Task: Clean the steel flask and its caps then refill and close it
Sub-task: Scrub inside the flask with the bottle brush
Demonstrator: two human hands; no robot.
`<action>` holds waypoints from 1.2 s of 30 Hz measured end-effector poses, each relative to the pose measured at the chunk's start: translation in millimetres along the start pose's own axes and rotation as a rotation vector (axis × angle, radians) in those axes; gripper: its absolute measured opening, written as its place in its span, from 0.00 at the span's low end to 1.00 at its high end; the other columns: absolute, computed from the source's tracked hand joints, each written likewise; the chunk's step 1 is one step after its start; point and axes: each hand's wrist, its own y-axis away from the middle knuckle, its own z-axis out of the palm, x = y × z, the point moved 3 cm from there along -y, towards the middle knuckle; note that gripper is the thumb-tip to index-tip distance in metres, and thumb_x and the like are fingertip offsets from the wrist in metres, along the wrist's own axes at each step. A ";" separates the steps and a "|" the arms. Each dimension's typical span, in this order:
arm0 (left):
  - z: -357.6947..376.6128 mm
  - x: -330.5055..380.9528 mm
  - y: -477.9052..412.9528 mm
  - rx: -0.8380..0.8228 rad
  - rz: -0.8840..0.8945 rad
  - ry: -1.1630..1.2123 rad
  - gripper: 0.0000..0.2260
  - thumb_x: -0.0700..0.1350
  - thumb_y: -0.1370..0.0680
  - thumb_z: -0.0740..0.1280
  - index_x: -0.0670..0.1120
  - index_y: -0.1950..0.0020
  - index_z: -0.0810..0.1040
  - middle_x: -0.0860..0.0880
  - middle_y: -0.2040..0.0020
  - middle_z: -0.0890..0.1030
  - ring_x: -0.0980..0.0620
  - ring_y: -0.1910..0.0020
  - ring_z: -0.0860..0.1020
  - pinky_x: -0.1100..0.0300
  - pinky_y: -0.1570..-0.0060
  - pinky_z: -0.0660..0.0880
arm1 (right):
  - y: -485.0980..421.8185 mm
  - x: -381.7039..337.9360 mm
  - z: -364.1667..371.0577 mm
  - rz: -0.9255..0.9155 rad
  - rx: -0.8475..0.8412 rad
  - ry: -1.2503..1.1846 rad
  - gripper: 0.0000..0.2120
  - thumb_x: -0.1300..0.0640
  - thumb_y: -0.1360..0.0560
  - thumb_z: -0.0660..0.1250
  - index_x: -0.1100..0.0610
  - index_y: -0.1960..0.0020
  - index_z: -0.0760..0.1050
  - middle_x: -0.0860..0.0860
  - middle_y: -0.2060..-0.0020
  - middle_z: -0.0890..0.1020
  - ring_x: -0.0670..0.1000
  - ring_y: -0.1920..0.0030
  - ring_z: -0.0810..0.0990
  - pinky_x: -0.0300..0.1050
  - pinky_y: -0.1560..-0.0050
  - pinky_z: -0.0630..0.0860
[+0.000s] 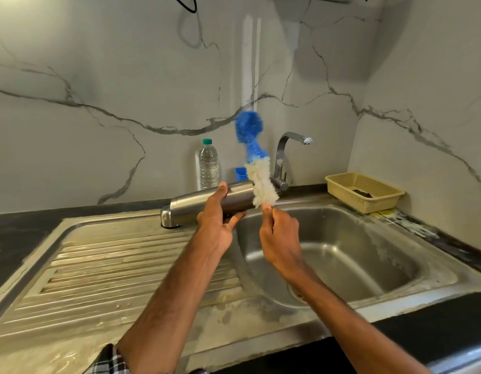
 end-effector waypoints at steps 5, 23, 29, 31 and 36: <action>2.2 1.6 4.9 -0.061 -0.078 0.031 0.26 0.41 0.27 0.78 0.40 0.33 0.72 0.37 0.40 0.77 0.37 0.40 0.79 0.41 0.46 0.82 | -16.2 6.2 0.7 -0.158 0.090 0.040 0.17 0.47 0.15 0.52 0.55 0.50 0.76 0.47 0.69 0.75 0.45 0.70 0.74 0.39 0.69 0.66; -3.8 29.1 -2.2 -0.051 0.339 -0.452 0.28 0.49 0.26 0.77 0.47 0.32 0.67 0.48 0.45 0.80 0.53 0.51 0.81 0.54 0.53 0.79 | -36.7 16.8 -19.1 -0.031 -0.010 -0.132 0.24 0.49 0.16 0.57 0.63 0.63 0.74 0.47 0.73 0.73 0.43 0.74 0.67 0.37 0.72 0.66; 20.0 45.4 9.4 -0.141 0.909 -1.046 0.33 0.55 0.30 0.79 0.50 0.31 0.69 0.56 0.47 0.78 0.62 0.55 0.78 0.69 0.56 0.73 | -55.7 22.0 -44.9 0.047 -0.080 -0.483 0.16 0.51 0.16 0.59 0.60 0.52 0.79 0.46 0.73 0.71 0.43 0.74 0.66 0.35 0.74 0.64; 18.3 49.5 8.6 -0.164 1.104 -1.279 0.38 0.56 0.31 0.80 0.50 0.26 0.66 0.55 0.44 0.77 0.55 0.50 0.78 0.62 0.49 0.75 | -54.8 27.0 -50.2 0.079 -0.107 -0.582 0.16 0.52 0.16 0.59 0.63 0.52 0.79 0.46 0.73 0.70 0.42 0.73 0.66 0.33 0.75 0.63; -10.1 43.6 1.0 -0.191 1.249 -1.674 0.41 0.54 0.31 0.79 0.51 0.23 0.63 0.47 0.34 0.76 0.46 0.40 0.77 0.46 0.42 0.77 | -40.0 33.6 -48.5 0.062 -0.175 -0.646 0.16 0.57 0.16 0.59 0.63 0.54 0.81 0.43 0.75 0.67 0.41 0.75 0.62 0.31 0.75 0.59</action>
